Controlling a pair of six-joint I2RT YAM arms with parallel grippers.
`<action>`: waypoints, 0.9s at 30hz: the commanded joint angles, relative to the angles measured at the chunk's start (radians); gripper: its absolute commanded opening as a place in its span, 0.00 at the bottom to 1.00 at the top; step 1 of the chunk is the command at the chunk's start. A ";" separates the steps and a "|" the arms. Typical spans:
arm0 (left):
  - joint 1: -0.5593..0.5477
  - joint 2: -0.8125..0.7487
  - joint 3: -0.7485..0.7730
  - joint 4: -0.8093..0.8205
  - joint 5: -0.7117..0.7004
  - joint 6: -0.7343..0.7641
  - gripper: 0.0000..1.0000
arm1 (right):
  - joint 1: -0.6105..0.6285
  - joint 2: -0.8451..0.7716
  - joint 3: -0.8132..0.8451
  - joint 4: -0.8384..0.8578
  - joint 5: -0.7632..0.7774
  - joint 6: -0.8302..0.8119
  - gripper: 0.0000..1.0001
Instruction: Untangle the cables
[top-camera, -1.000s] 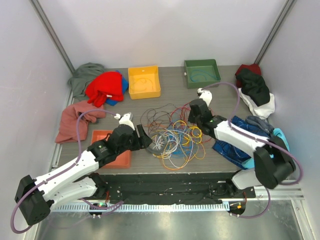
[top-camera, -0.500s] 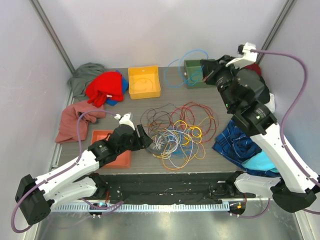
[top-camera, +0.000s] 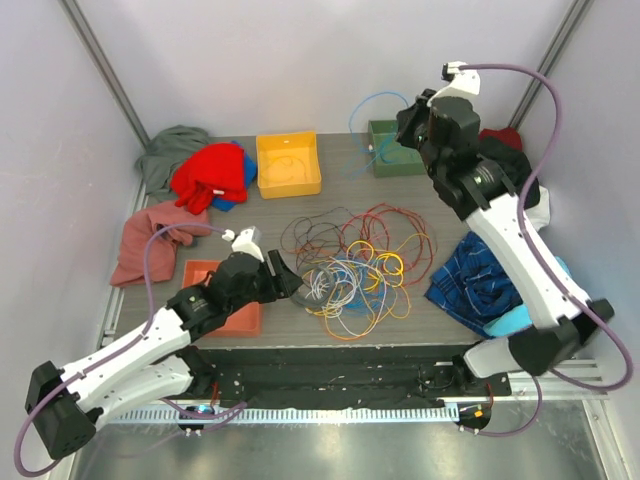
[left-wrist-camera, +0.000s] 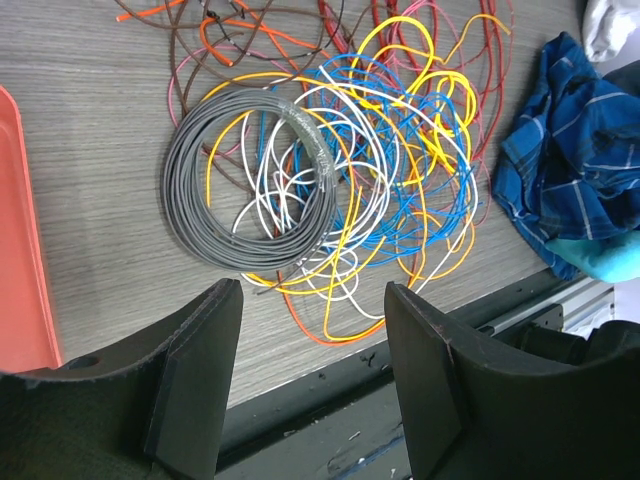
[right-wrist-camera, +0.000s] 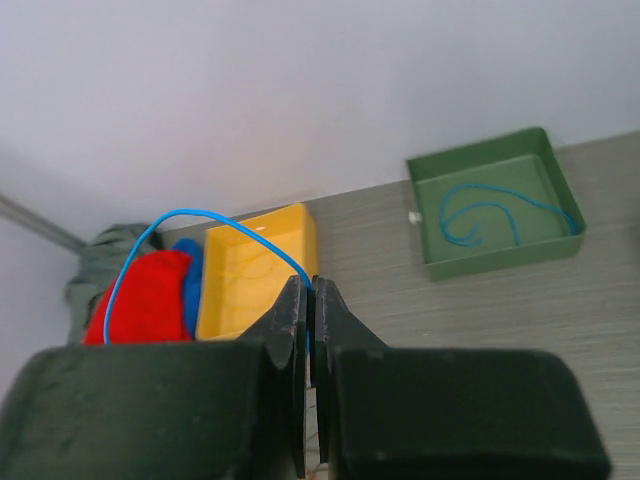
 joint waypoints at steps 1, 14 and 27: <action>-0.004 -0.051 0.001 -0.003 -0.032 0.009 0.63 | -0.144 0.108 0.071 -0.023 -0.101 0.069 0.01; -0.003 0.041 0.054 -0.049 -0.086 0.077 0.65 | -0.299 0.493 0.366 -0.001 -0.066 0.025 0.01; -0.003 0.148 0.082 -0.061 -0.101 0.075 0.65 | -0.408 0.759 0.507 0.042 -0.141 0.094 0.01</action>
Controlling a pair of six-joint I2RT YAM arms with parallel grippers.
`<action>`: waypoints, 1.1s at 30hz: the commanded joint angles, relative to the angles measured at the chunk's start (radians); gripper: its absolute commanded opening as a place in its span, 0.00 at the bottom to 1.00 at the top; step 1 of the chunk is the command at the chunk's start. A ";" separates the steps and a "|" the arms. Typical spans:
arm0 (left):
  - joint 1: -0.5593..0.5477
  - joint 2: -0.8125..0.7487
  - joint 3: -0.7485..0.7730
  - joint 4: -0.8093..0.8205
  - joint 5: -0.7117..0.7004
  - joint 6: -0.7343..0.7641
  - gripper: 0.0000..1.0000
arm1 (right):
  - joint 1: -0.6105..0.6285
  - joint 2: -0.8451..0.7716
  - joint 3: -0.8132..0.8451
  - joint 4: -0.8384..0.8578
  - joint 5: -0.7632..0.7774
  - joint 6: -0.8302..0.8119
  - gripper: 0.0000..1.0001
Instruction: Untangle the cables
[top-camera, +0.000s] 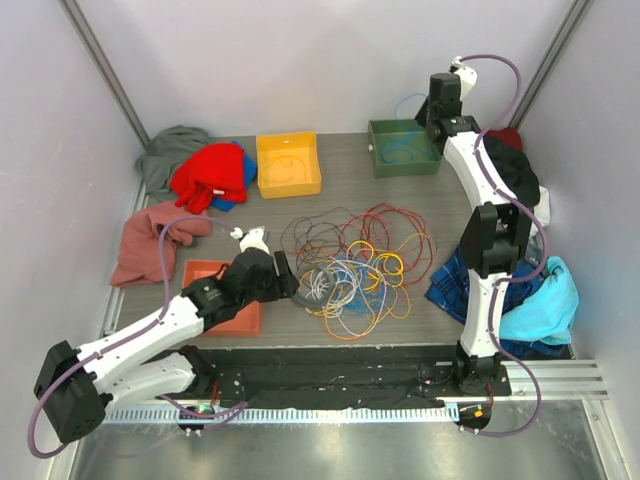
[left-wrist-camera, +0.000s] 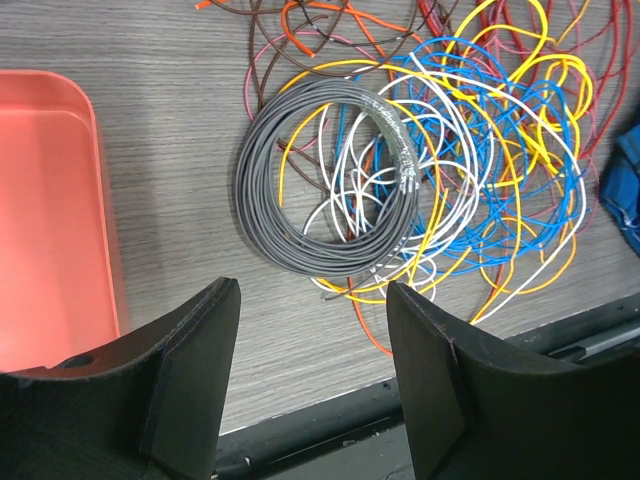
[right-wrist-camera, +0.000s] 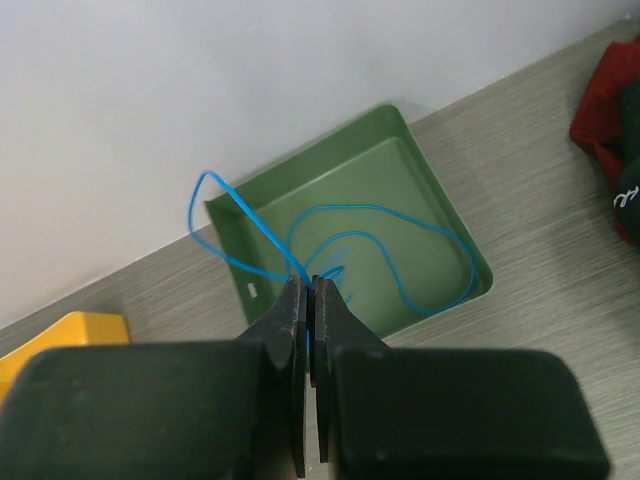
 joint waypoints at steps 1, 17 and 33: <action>-0.001 0.043 0.048 0.007 -0.025 0.008 0.65 | -0.027 0.025 0.085 0.060 -0.038 0.029 0.01; -0.003 0.112 0.072 0.040 0.027 0.011 0.64 | -0.001 0.028 0.028 0.040 -0.055 0.052 0.68; -0.003 -0.053 -0.040 0.103 0.095 -0.046 0.63 | 0.361 -0.693 -0.992 0.218 -0.075 0.081 0.56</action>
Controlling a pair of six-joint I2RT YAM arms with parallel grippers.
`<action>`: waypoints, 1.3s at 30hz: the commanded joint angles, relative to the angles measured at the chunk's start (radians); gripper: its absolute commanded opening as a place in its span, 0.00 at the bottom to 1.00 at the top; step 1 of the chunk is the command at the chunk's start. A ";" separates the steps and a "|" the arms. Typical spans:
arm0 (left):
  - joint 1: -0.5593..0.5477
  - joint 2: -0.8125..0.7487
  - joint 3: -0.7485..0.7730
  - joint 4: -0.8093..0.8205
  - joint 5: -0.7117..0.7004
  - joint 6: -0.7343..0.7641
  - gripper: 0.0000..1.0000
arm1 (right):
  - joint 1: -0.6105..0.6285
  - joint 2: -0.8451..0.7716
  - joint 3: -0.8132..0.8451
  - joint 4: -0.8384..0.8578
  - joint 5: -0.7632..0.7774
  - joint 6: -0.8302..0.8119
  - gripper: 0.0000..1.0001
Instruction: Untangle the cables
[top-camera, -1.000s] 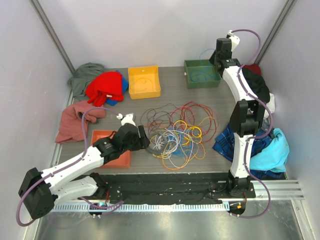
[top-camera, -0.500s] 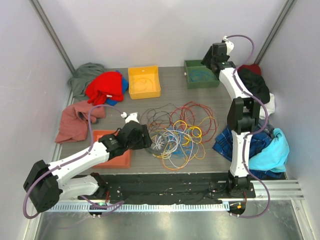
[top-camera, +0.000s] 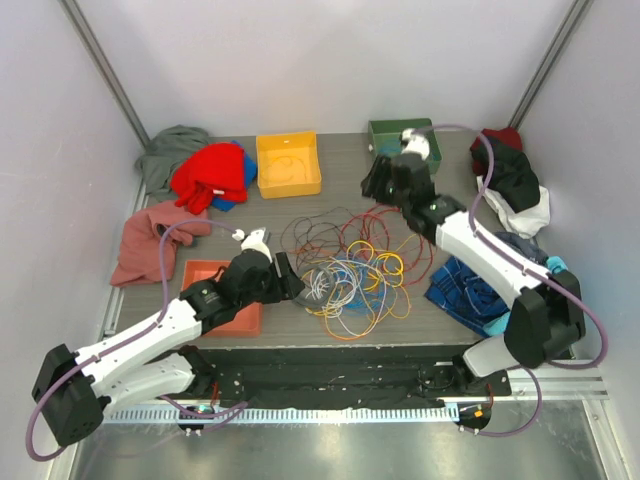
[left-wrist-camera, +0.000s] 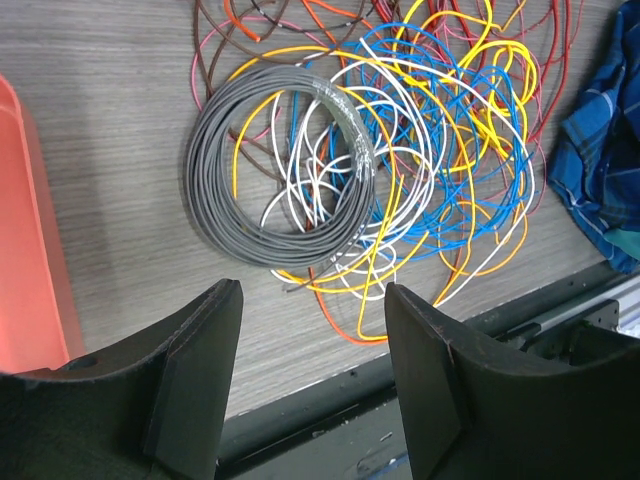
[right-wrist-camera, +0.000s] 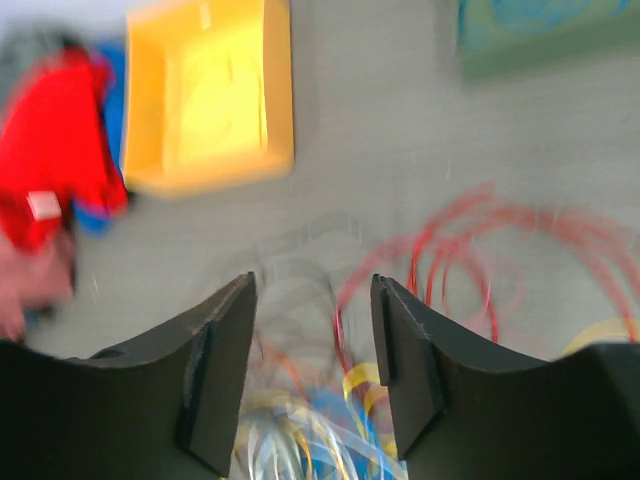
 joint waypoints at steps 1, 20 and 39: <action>-0.003 -0.065 -0.044 0.042 0.018 -0.025 0.63 | 0.100 -0.112 -0.208 0.027 0.037 0.006 0.54; -0.003 -0.018 -0.045 0.081 0.019 -0.032 0.63 | 0.194 -0.439 -0.711 0.015 0.100 0.125 0.45; -0.004 -0.007 -0.024 0.061 0.004 -0.023 0.62 | 0.233 -0.481 -0.720 0.079 0.024 0.148 0.41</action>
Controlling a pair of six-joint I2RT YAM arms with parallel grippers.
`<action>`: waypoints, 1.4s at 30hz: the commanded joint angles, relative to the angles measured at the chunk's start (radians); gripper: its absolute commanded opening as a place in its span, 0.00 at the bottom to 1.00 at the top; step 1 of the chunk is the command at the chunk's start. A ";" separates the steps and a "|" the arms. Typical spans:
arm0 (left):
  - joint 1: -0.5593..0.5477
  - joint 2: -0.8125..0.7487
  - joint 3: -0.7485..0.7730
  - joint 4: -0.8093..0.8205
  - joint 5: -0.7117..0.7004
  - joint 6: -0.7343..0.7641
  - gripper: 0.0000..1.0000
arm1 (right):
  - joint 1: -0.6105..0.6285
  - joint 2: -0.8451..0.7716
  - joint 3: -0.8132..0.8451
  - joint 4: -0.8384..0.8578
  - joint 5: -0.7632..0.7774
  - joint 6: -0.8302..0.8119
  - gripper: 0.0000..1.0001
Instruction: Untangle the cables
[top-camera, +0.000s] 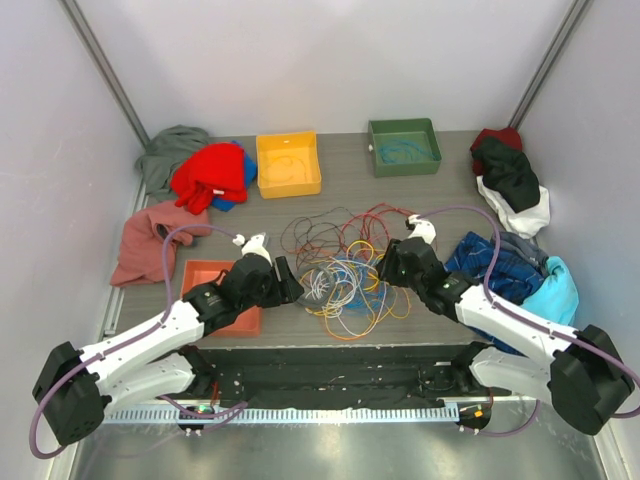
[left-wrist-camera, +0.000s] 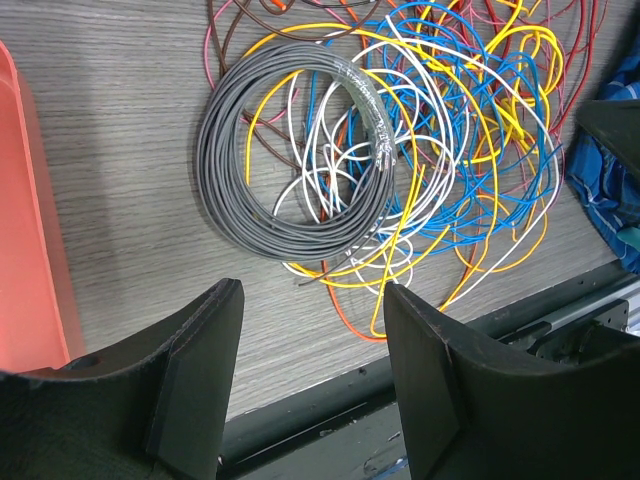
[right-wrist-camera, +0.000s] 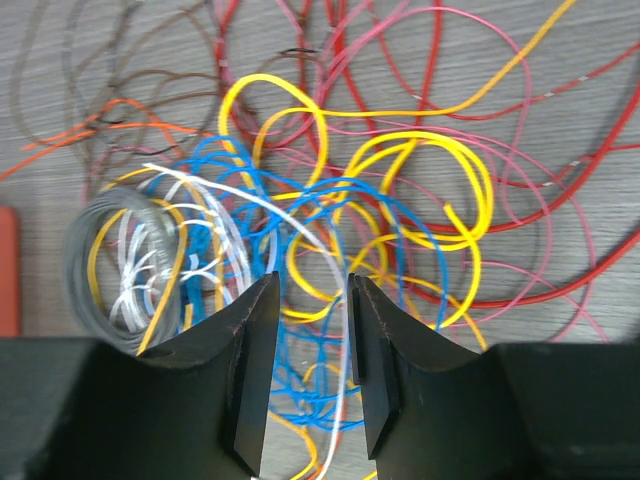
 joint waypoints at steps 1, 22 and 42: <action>-0.004 0.007 0.037 0.031 -0.005 0.005 0.62 | 0.031 -0.060 -0.008 0.046 -0.029 0.019 0.41; -0.004 0.014 0.030 0.039 0.001 0.002 0.62 | 0.058 -0.003 -0.067 0.081 0.010 0.036 0.21; -0.004 -0.074 0.097 0.016 -0.074 0.055 0.63 | 0.062 -0.075 0.936 -0.315 -0.010 -0.240 0.01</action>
